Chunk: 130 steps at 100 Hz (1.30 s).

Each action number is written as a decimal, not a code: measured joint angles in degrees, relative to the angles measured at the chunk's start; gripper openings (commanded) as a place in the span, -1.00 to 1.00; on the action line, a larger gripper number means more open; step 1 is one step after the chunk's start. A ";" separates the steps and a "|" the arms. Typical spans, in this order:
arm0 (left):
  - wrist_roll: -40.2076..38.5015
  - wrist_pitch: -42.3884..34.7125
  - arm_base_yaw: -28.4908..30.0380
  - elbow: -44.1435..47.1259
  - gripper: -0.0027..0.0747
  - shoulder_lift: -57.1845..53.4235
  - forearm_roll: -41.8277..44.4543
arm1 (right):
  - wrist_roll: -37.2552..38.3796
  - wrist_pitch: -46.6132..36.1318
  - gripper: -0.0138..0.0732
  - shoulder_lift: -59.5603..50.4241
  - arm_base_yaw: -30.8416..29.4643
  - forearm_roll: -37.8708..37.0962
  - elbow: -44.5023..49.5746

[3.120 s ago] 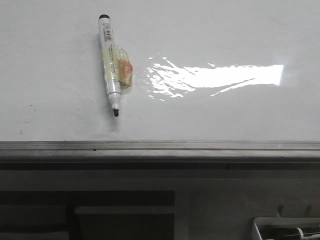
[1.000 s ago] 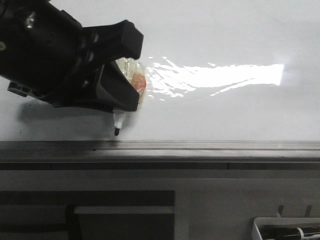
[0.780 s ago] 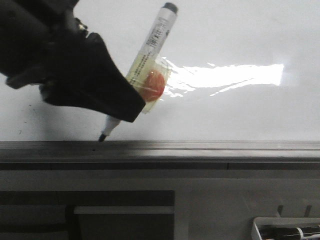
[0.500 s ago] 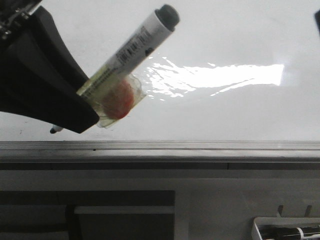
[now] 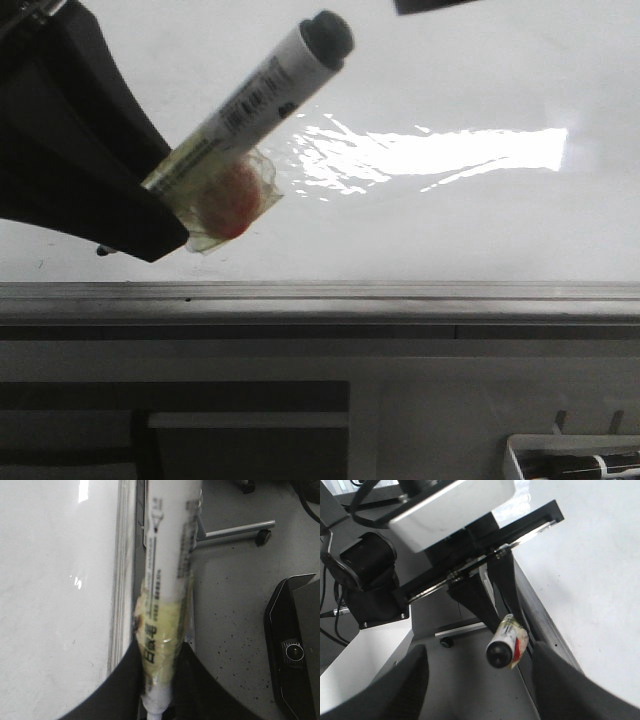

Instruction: Write number 5 on whiteboard

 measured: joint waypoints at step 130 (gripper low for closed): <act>-2.11 0.91 0.63 0.00 -0.98 0.00 -2.90 | -5.89 -4.38 -0.82 16.64 4.15 12.20 -1.38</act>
